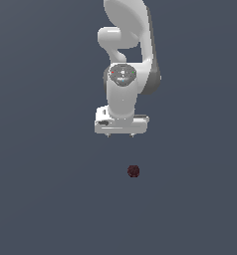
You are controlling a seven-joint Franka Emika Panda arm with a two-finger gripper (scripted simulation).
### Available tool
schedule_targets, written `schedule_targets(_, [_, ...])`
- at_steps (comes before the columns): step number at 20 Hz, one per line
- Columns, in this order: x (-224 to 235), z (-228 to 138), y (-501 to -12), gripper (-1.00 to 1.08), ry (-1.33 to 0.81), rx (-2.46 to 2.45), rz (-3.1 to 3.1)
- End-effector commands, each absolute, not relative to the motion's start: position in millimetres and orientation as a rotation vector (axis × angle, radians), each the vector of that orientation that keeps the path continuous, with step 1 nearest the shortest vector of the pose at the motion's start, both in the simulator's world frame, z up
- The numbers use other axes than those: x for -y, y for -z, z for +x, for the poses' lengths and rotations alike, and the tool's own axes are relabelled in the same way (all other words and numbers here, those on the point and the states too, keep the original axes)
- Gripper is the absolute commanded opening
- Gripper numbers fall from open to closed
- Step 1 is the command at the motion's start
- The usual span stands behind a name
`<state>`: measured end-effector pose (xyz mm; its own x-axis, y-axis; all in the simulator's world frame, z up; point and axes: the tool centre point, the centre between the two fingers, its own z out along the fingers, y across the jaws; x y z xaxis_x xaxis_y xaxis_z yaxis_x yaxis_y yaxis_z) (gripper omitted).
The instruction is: Pick up the object and move it to a goal position.
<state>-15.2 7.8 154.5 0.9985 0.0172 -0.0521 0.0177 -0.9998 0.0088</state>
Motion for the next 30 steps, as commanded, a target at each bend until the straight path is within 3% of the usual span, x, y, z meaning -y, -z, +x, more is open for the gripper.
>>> schedule_targets(1, [-7.8,-15.2,-154.5,1.0,0.081,-0.027,3.131])
schedule_targets(10, [-38.3,-18.6,-150.9,1.0,0.115,-0.105,3.149])
schedule_targets(30, [-43.7,0.6,-140.6,1.0,0.103,-0.471,3.11])
